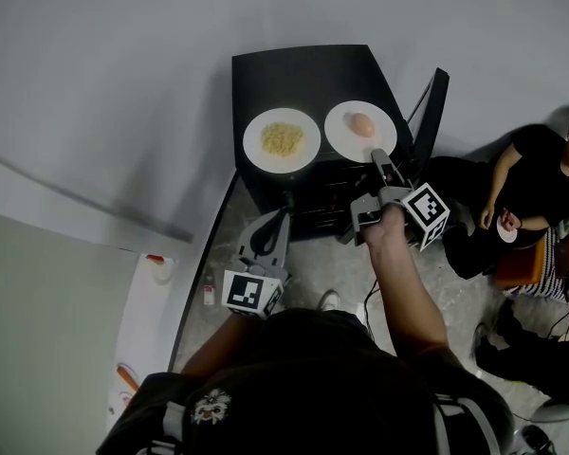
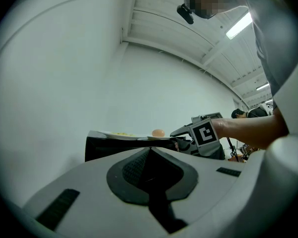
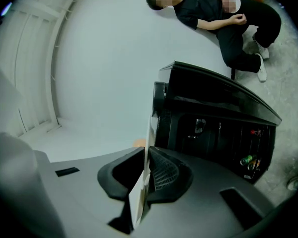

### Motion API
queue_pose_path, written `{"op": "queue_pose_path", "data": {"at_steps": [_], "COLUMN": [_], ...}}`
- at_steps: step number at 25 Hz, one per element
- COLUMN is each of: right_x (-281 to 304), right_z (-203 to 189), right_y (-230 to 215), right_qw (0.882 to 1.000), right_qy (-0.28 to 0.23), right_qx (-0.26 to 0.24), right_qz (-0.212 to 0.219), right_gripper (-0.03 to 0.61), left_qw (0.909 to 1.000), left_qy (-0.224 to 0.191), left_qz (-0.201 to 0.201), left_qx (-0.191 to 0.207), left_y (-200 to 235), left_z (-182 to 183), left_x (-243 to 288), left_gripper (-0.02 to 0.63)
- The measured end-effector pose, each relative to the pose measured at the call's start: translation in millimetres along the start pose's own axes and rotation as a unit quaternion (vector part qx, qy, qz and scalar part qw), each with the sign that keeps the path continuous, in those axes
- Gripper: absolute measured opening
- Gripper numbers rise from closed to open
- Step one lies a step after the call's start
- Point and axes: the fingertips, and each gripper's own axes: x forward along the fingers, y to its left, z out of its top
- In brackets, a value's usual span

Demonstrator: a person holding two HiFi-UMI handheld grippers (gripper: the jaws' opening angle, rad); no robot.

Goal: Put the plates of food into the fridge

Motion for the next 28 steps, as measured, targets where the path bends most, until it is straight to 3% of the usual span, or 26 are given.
{"op": "queue_pose_path", "data": {"at_steps": [8,20,28], "right_x": [-11,-74,-99], "right_z": [-4,-9,-13], "right_y": [5,15,-4], "right_qw": [1.000,0.999,0.999], "right_qy": [0.005,0.014,0.022], "right_qx": [0.015,0.024,0.018], "right_qz": [0.012,0.034,0.023], "right_gripper": [0.038,0.038,0.038], "left_qw": [0.9998,1.0000,0.9999], "left_qy": [-0.014,0.003,0.011], "left_qz": [0.006,-0.001,-0.006], "left_qx": [-0.013,-0.003,-0.002], "left_y": [1,-10,-5], "left_z": [10,-3,-10], "left_x": [1,-5,8], "left_gripper": [0.022,0.023,0.022]}}
